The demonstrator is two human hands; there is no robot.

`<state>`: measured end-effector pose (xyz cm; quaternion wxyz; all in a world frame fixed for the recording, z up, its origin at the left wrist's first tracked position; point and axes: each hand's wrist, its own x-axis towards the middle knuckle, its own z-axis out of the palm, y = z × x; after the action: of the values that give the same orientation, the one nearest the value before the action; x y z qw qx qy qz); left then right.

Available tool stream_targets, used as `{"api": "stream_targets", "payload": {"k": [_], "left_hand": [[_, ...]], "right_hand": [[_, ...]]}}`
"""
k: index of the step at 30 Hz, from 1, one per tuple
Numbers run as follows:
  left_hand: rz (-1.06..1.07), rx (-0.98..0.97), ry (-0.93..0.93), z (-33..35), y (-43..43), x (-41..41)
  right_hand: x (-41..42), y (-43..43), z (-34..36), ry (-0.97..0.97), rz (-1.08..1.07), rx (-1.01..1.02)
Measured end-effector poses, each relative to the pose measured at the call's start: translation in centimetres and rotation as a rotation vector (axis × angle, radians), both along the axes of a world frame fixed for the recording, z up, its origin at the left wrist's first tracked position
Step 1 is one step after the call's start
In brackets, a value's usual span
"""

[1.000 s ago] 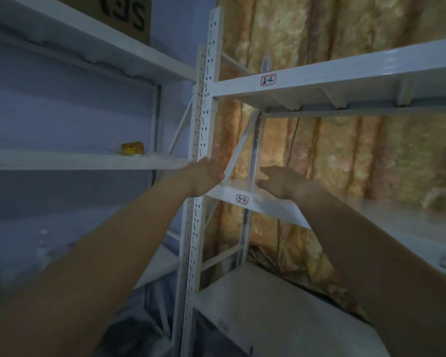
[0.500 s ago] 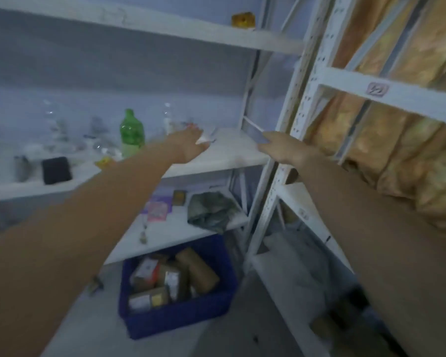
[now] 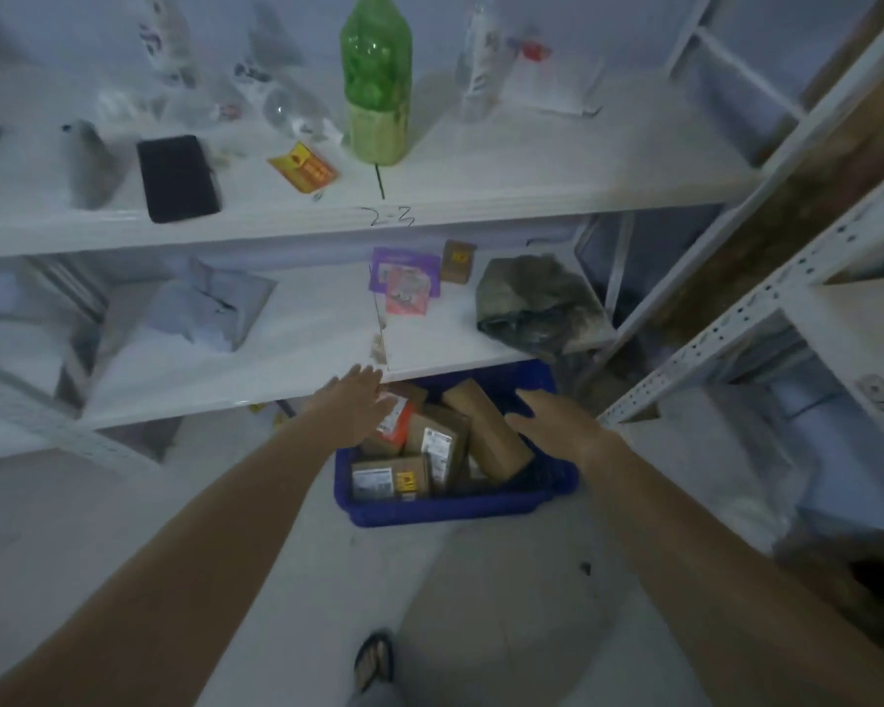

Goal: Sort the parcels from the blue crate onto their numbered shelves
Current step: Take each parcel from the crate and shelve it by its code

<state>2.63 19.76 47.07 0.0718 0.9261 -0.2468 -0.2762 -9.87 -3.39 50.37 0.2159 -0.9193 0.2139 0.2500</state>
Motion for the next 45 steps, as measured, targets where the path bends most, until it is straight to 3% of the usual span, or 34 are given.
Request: {"api": "stream_targets", "payload": {"k": [8,17,24,28,32,34,37,39,43,45], "left_hand": [[0.043,0.017,0.117,-14.0,-1.1,3.0],[0.183,-0.026,0.283,-36.6,-6.8,6.8],[0.204,-0.042,0.255,-47.9,-12.0,9.0],[0.318,0.061,0.277,-51.5,-13.6,9.5],[0.439,0.062,0.263,-53.7,-14.3,10.2],[0.481,-0.076,0.288,-54.0,-14.7,10.2],[0.638,-0.569,0.501,-52.6,-15.9,9.7],[0.756,-0.774,0.629,-51.0,-16.7,9.6],[0.88,-0.879,0.651,-47.1,-18.4,9.0],[1.019,-0.815,0.645,-45.0,-19.3,8.2]], "right_hand": [[2.2,-0.1,-17.2,0.097,-0.104,0.08],[5.2,-2.7,-40.7,0.129,-0.083,0.05],[7.0,-2.8,-52.0,0.152,-0.093,0.122],[7.8,-2.7,-55.6,0.153,-0.144,0.221],[8.6,-2.6,-58.0,0.145,-0.382,0.511],[9.0,-2.7,-58.3,0.091,-0.56,0.655],[9.3,-3.5,-57.4,-0.1,-0.747,0.857],[9.3,-4.5,-55.9,-0.213,-0.806,0.94],[9.6,-7.1,-52.4,-0.361,-0.834,0.875],[9.7,-8.6,-50.5,-0.404,-0.821,0.829]]}}
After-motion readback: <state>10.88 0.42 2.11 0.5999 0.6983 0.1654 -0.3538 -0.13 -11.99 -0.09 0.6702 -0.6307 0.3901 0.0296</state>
